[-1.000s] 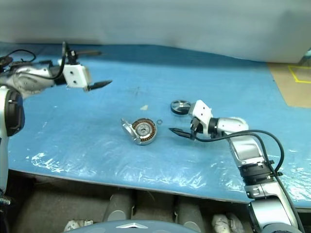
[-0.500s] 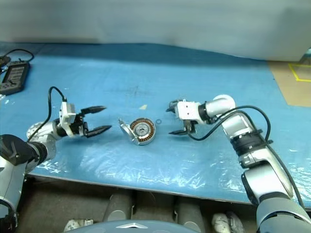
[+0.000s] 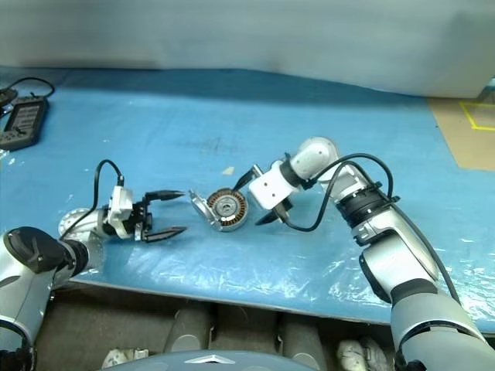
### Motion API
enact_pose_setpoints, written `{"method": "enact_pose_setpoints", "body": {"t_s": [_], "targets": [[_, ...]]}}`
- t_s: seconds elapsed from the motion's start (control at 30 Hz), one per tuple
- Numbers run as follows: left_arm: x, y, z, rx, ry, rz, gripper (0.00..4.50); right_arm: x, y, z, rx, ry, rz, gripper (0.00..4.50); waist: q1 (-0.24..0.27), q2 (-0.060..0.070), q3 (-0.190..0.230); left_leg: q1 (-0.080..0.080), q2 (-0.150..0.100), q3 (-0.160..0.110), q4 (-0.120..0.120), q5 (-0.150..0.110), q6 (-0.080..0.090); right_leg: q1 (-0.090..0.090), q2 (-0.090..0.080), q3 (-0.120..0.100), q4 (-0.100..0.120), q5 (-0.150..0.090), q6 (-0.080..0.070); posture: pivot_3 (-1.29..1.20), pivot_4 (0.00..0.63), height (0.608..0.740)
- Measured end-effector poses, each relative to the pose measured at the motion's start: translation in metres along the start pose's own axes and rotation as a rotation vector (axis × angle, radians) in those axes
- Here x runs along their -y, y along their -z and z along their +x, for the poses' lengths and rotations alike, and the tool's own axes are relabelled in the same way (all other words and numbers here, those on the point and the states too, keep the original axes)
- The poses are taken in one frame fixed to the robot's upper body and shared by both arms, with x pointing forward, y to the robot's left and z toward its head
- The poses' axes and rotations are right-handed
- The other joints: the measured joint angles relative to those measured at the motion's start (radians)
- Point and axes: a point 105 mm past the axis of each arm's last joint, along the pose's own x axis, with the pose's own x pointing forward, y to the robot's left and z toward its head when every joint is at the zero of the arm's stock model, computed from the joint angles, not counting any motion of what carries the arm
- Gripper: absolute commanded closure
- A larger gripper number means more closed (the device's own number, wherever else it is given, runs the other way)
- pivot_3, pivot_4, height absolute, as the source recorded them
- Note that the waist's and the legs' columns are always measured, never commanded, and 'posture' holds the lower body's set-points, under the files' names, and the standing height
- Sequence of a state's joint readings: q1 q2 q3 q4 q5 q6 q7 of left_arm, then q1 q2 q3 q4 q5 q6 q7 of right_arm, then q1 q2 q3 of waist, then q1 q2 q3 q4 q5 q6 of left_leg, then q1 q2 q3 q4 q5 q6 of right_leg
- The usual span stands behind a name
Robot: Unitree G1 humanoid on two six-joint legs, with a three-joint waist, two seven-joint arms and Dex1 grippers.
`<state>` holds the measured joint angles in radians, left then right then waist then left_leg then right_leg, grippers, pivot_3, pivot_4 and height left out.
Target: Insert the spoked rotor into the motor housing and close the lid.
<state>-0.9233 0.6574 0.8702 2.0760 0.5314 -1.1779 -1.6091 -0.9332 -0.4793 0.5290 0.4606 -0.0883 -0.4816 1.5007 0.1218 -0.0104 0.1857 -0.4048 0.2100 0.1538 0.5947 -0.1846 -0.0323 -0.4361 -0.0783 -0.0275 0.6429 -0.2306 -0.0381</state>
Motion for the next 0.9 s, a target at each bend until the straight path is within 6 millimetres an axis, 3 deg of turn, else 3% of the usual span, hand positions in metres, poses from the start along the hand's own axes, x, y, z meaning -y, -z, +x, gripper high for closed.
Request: {"method": "enact_pose_setpoints", "body": {"t_s": [0.17,0.33,0.67,0.77,0.9], "targets": [[0.002,0.0,0.007,0.022,0.001,0.009,0.01,-0.001,-0.008,0.017,0.022,-0.053,-0.056,0.0,-0.001,0.0,0.0,0.0,0.0,0.0,0.0,0.0,0.0,0.0,0.0,0.0,0.0,0.0,0.0,0.0,0.15,0.74],[0.002,0.0,0.01,0.035,-0.019,0.026,0.01,-0.005,0.001,0.031,0.003,-0.107,-0.05,0.0,-0.002,0.0,0.0,0.0,0.0,0.0,0.0,0.0,0.0,0.0,0.0,0.0,0.0,0.0,0.0,0.0,0.15,0.74],[0.004,0.003,0.009,0.032,-0.046,0.04,0.01,0.004,0.012,0.037,-0.03,-0.094,-0.067,0.0,-0.006,0.0,0.0,0.001,0.001,0.0,0.0,0.0,0.0,0.0,0.0,0.0,0.001,-0.001,-0.001,0.0,0.15,0.74],[0.003,0.003,0.01,0.031,-0.052,0.041,0.0,0.004,0.012,0.039,-0.022,-0.09,-0.069,0.51,-0.006,0.0,0.0,0.001,0.002,0.0,0.0,0.0,0.0,0.0,0.0,0.0,0.001,-0.001,-0.001,0.0,0.15,0.74],[0.003,0.003,0.01,0.029,-0.06,0.041,0.0,0.007,0.011,0.037,-0.02,-0.08,-0.076,1.78,-0.008,0.0,0.0,0.001,0.002,0.0,0.0,0.0,0.0,0.0,0.0,0.0,0.001,-0.001,-0.001,0.0,0.15,0.74]]}}
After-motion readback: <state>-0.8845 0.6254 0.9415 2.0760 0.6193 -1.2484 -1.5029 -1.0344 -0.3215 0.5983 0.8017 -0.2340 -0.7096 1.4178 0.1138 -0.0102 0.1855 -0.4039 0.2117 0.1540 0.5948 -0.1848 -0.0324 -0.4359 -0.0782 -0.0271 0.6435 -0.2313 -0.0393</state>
